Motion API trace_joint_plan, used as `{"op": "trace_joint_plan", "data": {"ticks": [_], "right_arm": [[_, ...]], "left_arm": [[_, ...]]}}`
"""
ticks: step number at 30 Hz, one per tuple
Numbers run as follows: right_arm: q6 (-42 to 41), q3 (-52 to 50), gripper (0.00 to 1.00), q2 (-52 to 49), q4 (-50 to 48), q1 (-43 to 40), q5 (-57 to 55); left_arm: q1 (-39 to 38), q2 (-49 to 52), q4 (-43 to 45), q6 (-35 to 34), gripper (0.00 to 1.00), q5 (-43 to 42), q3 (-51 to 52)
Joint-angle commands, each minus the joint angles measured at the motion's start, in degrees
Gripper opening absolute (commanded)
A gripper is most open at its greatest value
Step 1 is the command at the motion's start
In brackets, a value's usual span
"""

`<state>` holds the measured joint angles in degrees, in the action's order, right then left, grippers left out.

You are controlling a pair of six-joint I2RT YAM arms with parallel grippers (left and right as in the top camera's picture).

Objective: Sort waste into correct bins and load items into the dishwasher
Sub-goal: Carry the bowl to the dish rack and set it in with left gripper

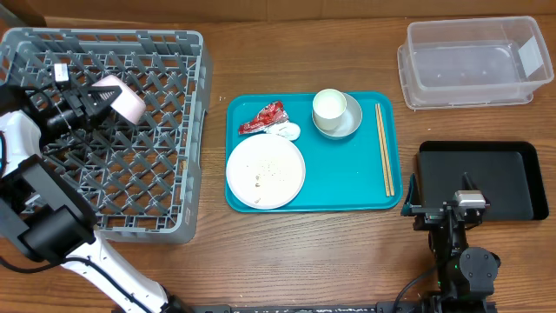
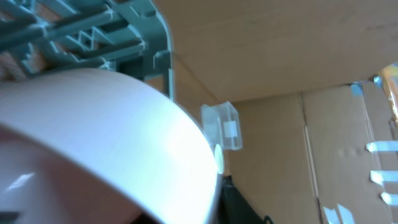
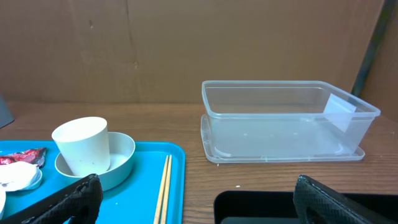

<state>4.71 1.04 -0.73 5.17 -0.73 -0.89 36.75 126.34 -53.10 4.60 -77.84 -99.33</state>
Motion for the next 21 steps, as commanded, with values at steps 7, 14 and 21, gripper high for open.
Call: {"op": "trace_joint_plan", "data": {"ticks": [7,14,21], "right_arm": [[0.24,-0.57,1.0,0.57,-0.37,-0.2,-0.48],[0.24,-0.57,1.0,0.57,-0.37,-0.2,-0.48],[0.26,-0.57,1.0,0.57,-0.37,-0.2,-0.48]], "left_arm": [[1.2,-0.46,-4.02,-5.11,0.58,7.96,-5.73],[1.57,-0.81,-21.07,-4.83,0.54,25.88,-26.73],[-0.11,-0.81,-30.97,-11.21,0.81,40.22,-41.07]]}}
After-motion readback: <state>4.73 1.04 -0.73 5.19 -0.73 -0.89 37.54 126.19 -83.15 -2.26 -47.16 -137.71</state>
